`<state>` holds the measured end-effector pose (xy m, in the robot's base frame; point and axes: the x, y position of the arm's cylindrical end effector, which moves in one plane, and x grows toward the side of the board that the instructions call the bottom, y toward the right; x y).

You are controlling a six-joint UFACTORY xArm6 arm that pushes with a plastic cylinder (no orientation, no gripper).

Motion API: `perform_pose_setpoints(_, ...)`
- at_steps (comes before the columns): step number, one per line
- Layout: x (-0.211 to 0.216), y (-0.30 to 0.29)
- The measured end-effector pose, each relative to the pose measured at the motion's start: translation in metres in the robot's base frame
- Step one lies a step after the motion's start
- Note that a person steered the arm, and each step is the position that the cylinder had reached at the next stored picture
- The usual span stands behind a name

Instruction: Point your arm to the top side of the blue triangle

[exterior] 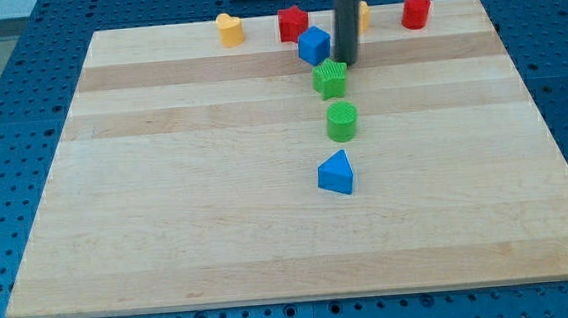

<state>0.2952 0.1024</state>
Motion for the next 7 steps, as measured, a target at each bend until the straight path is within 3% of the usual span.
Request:
perform_pose_setpoints(1,-0.029,0.001)
perform_pose_setpoints(2,-0.053,-0.044)
perform_pose_setpoints(3,0.001,-0.081)
perform_pose_setpoints(4,0.023,-0.108)
perform_pose_setpoints(5,0.015,-0.107)
perform_pose_setpoints(6,-0.023,-0.021)
perform_pose_setpoints(7,0.014,0.088)
